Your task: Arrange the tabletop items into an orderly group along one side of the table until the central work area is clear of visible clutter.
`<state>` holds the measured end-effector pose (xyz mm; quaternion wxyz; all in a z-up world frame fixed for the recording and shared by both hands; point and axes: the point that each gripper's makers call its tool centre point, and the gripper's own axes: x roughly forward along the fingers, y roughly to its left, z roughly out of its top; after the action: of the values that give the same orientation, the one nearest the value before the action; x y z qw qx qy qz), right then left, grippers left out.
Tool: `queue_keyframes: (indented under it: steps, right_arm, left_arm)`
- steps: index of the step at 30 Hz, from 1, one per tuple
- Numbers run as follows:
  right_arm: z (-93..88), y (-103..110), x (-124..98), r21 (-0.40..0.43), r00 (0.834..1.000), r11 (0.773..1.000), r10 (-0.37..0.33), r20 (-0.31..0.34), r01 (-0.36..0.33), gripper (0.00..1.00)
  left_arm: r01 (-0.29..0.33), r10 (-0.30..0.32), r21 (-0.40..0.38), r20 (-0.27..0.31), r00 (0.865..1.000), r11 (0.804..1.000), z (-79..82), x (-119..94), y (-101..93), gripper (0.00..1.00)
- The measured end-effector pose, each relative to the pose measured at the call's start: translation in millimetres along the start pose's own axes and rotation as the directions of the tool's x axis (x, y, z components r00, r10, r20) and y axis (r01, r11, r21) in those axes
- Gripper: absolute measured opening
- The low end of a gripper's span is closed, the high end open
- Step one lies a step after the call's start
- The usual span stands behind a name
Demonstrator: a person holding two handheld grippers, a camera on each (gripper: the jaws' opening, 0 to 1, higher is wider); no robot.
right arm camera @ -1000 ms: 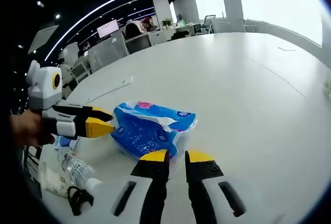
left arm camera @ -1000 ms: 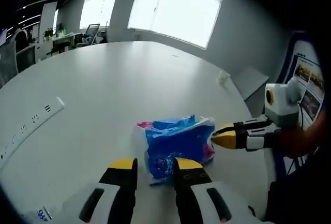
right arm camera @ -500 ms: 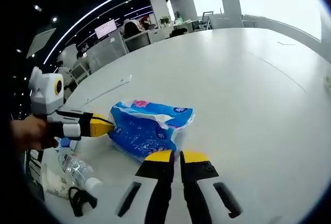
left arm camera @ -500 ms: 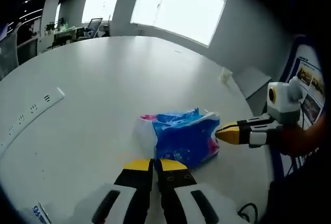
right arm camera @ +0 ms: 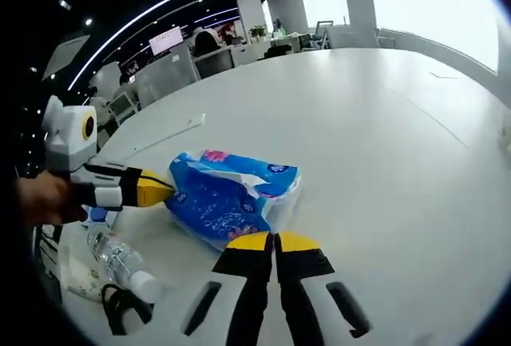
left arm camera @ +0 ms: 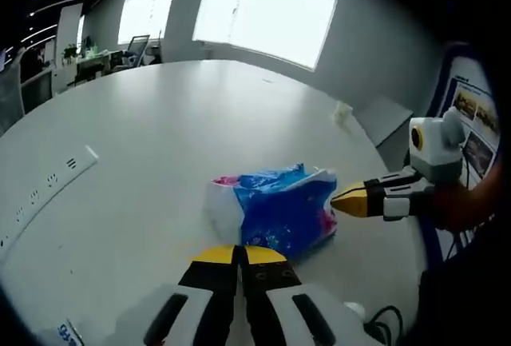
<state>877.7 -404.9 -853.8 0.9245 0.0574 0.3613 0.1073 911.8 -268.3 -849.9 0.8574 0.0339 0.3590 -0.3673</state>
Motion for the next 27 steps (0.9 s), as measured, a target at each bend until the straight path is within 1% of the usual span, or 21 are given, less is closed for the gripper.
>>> queue_keyframes:
  steps: [4, 10, 12, 16, 21, 23, 27]
  right_arm:
    - [4.9, -1, -2, -0.009, 1.0, 1.0, -0.002, 0.012, 0.002, 0.0]
    - [17.4, 1, -9, -0.023, 0.999, 1.0, 0.0, 0.035, 0.001, 0.0]
    - [18.6, 1, -5, -0.037, 0.999, 0.999, 0.004, 0.042, -0.002, 0.0]
    - [24.7, 2, -7, -0.058, 0.999, 0.998, 0.014, 0.048, -0.011, 0.0]
    - [31.9, 2, -5, -0.082, 0.998, 0.996, 0.028, 0.061, -0.023, 0.0]
    - [37.6, 3, -5, -0.07, 0.997, 0.997, 0.039, 0.063, -0.035, 0.0]
    - [51.9, 3, -1, -0.095, 0.995, 0.994, 0.057, 0.076, -0.05, 0.0]
  left_arm:
    - [-0.003, 0.003, -0.005, 0.022, 1.0, 1.0, 5.3, -4, -2.6, 0.0]
    - [-0.016, 0.017, -0.02, 0.052, 0.999, 1.0, 12.6, -11, -3.3, 0.0]
    - [-0.023, 0.024, -0.025, 0.061, 0.998, 0.999, 14.8, -14, -3.7, 0.0]
    - [-0.035, 0.038, -0.039, 0.073, 0.997, 0.999, 17.8, -17, -3.8, 0.0]
    - [-0.059, 0.065, -0.06, 0.095, 0.993, 0.996, 22.9, -26, -5.6, 0.0]
    - [-0.068, 0.075, -0.069, 0.103, 0.992, 0.995, 24.1, -29, -6.6, 0.0]
    - [-0.091, 0.1, -0.083, 0.118, 0.988, 0.992, 25.2, -34, -9.0, 0.0]
